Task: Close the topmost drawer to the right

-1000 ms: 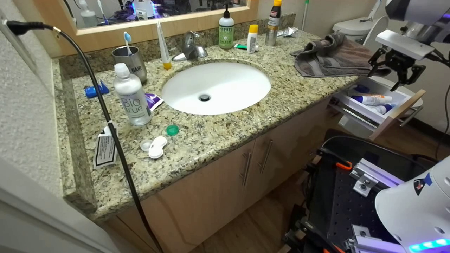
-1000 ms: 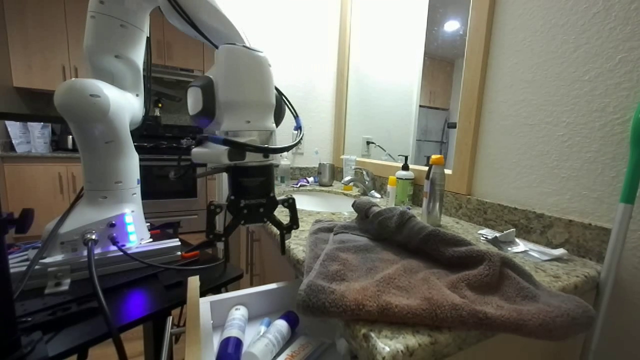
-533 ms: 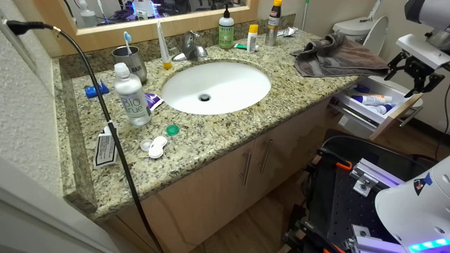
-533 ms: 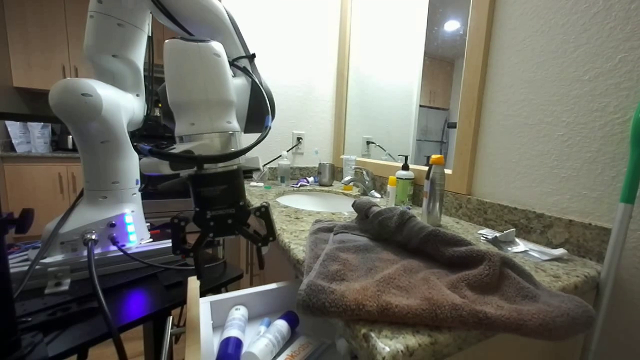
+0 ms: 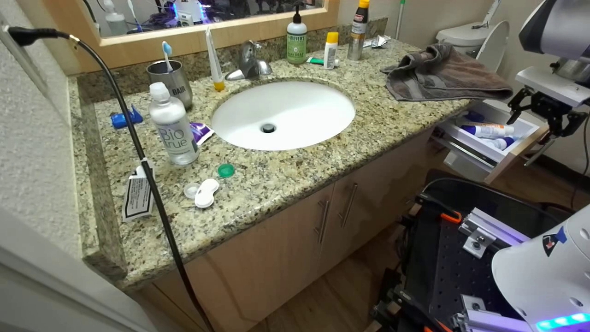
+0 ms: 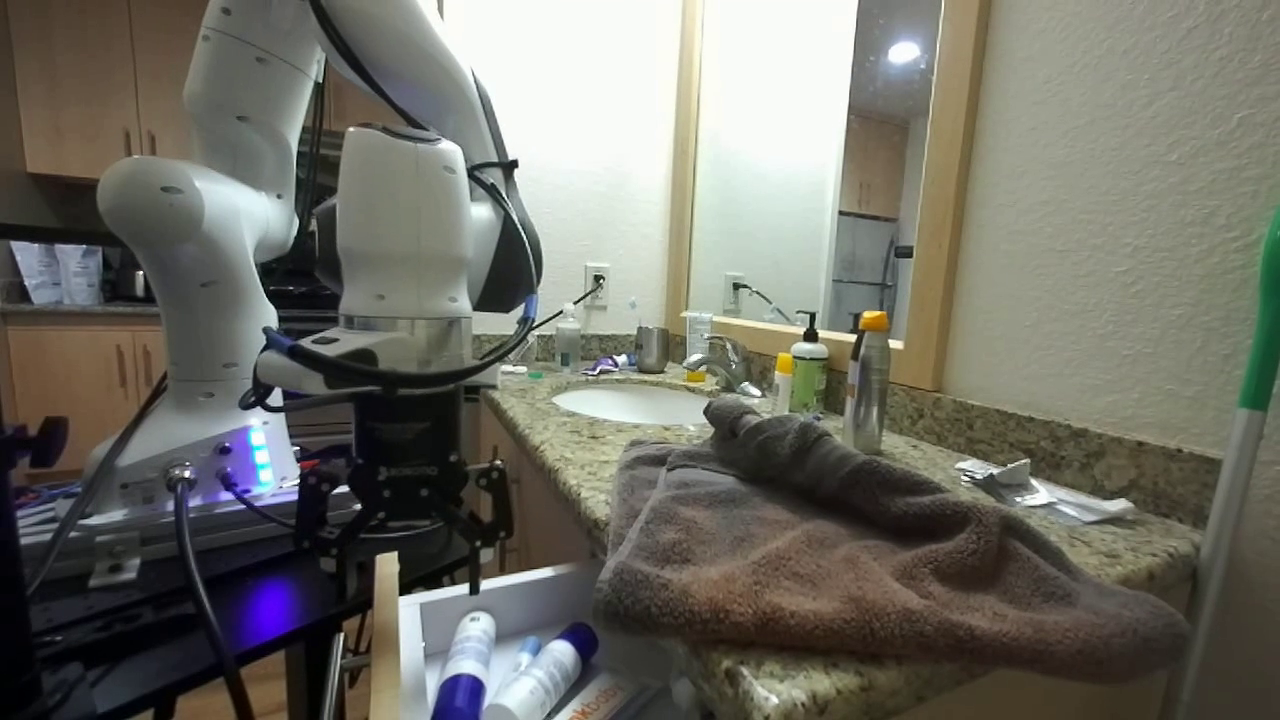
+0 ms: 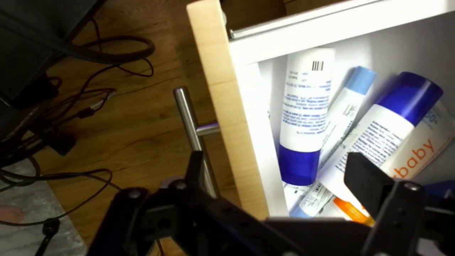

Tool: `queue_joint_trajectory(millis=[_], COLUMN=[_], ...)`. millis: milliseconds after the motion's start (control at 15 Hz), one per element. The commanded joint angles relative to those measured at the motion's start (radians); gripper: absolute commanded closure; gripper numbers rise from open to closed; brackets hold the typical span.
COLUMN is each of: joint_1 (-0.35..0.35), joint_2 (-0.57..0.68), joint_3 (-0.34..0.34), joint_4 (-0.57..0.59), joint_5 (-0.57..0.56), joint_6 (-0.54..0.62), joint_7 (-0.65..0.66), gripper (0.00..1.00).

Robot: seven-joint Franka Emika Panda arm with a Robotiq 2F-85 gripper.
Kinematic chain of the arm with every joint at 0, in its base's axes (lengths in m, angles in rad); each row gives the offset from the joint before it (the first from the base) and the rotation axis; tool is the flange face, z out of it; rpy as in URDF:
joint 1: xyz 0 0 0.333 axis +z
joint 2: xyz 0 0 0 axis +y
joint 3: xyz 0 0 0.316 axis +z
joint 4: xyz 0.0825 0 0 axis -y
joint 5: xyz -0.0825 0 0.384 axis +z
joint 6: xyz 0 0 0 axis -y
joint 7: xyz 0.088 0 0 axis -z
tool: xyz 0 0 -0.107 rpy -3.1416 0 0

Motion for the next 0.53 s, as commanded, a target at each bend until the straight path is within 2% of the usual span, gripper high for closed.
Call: queue_joint_trajectory(millis=[0, 267, 467], joint_1=[-0.016, -0.085, -0.121], joint_2=[0.009, 0.027, 0.065], joint_3=[0.008, 0.03, 0.02], joint_4=[0.013, 0.037, 0.059], joint_5=[0.043, 0.198, 0.297], joint_6=[0.002, 0.022, 0.049], joint_7=[0.088, 0.148, 0.185], gripper=[0.0, 0.0, 0.0])
